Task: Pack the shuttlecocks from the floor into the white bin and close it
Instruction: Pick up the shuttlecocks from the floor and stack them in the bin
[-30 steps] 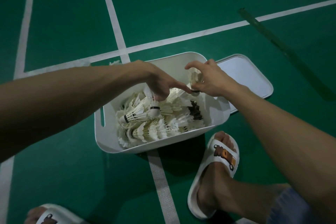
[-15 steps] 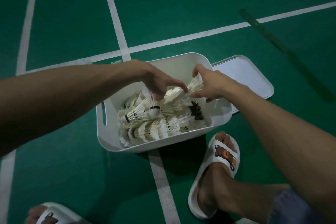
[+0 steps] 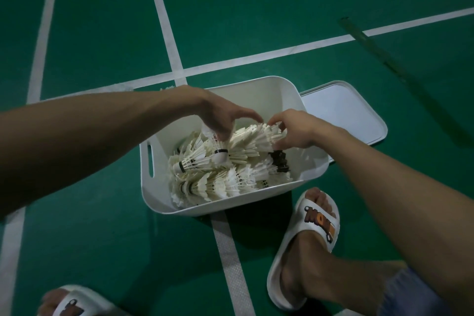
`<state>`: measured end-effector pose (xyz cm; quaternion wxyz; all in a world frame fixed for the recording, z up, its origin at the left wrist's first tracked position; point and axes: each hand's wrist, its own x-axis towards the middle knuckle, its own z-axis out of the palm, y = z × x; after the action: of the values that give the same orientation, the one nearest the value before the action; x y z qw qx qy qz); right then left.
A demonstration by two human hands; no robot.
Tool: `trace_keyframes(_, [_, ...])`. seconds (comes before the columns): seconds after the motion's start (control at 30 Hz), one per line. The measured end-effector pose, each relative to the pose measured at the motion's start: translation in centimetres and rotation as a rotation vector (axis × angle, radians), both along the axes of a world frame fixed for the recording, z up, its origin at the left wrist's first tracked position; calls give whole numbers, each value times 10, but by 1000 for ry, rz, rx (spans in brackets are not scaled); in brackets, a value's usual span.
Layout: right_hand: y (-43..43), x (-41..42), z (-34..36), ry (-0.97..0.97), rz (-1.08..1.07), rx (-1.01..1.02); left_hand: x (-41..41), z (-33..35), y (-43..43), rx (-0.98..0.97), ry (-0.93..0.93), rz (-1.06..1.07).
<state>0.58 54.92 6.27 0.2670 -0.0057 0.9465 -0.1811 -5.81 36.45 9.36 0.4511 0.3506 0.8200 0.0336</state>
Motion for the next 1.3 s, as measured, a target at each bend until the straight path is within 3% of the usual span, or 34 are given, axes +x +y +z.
trace_keyframes(0.13, [2, -5, 16, -33, -55, 10, -10, 10, -15, 85, -23, 88])
trace_keyframes(0.23, [-3, -12, 33, 124, -118, 24, -16, 16, -32, 237, 18, 243])
trace_keyframes(0.33, [-24, -12, 38, 266, -121, -177, -15, 11, -49, 390, 29, 473])
trace_keyframes(0.4, [-47, -9, 35, 249, -76, -328, -9, 5, -60, 468, -2, 603])
trace_keyframes(0.5, [-72, -7, 27, 246, -21, -385, 2, -4, -72, 561, -47, 714])
trace_keyframes(0.8, [-118, -13, 14, 247, -7, -440, 18, -8, -101, 684, -38, 796])
trace_keyframes(0.93, [-123, -17, 10, 237, -27, -390, 12, -6, -114, 698, 137, 835])
trace_keyframes(1.0, [-124, -21, 7, 219, -126, -467, 11, -7, -118, 635, 114, 835])
trace_keyframes(1.13, [-129, -27, 2, 110, -361, -816, 16, -16, -121, 566, -51, 792])
trace_keyframes(1.3, [-131, -31, 0, 88, -344, -824, 16, -22, -121, 568, 68, 817])
